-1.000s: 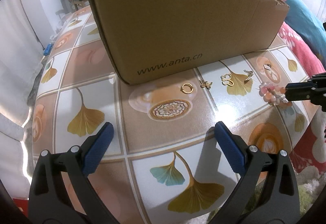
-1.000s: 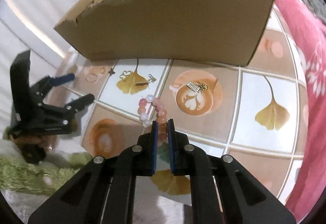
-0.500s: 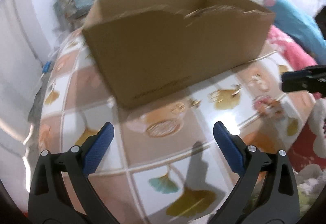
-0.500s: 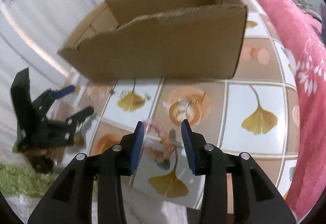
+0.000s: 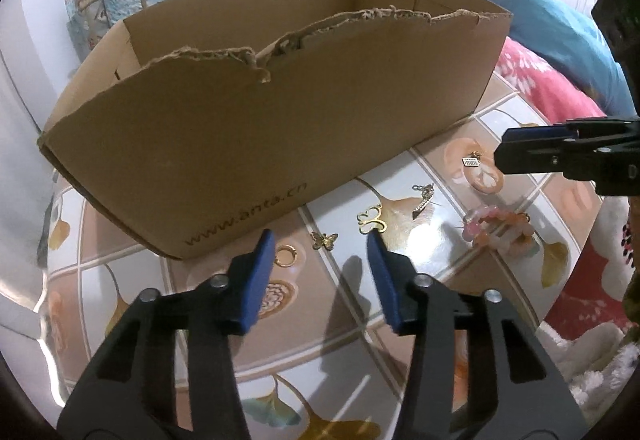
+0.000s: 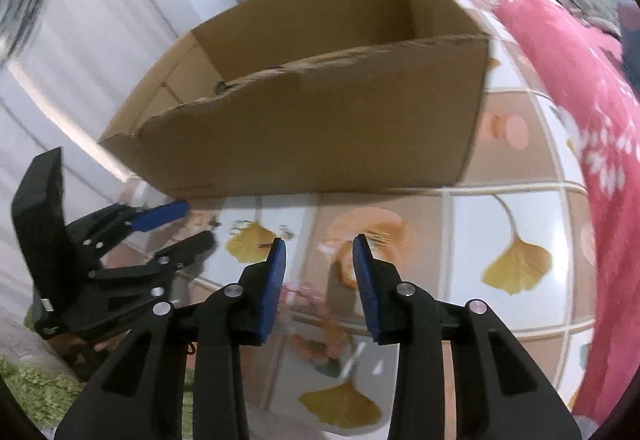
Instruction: Organize jewelry
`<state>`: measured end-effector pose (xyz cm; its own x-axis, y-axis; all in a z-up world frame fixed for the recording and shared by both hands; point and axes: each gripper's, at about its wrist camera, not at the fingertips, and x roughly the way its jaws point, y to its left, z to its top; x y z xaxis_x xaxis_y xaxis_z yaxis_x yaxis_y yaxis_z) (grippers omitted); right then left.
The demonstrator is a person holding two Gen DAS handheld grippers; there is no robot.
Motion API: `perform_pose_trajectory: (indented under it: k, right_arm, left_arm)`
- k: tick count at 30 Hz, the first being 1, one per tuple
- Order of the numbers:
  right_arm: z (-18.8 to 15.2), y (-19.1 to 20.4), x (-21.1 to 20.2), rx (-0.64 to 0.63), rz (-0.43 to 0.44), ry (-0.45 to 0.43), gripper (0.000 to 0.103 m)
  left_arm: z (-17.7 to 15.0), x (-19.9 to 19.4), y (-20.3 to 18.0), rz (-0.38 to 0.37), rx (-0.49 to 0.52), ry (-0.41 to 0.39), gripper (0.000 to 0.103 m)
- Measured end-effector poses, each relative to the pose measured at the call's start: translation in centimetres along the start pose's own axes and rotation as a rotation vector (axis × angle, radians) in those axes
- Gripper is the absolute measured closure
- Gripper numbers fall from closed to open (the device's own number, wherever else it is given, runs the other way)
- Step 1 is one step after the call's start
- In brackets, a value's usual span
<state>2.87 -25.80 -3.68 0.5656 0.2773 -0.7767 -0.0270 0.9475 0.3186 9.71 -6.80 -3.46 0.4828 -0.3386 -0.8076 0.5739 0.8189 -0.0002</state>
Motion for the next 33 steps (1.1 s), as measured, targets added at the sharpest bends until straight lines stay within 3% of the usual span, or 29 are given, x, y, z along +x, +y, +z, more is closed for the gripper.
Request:
perform_pose_trajectory:
  k: [9,23,29,33]
  right_arm:
    - [0.1,1.5,0.7,-0.052,0.028,-0.008,0.072]
    - [0.1,2.3,1.9,-0.072,0.008,-0.003,0.072]
    - [0.0,1.3,1.3,-0.067,-0.067,-0.018,0.072]
    - [-0.1,0.2,1.3,-0.067,-0.121,-0.017,0.072]
  left_arm:
    - [-0.3,1.0,-0.3,-0.020,-0.010,0.030,0.074]
    - [0.0,1.3,-0.6,-0.002,0.014,0.042,0.074]
    - [0.6,-0.2,-1.8,-0.094,0.060,-0.047,0.074]
    - [0.7,0.6,-3.4,-0.140,0.114,-0.027,0.074]
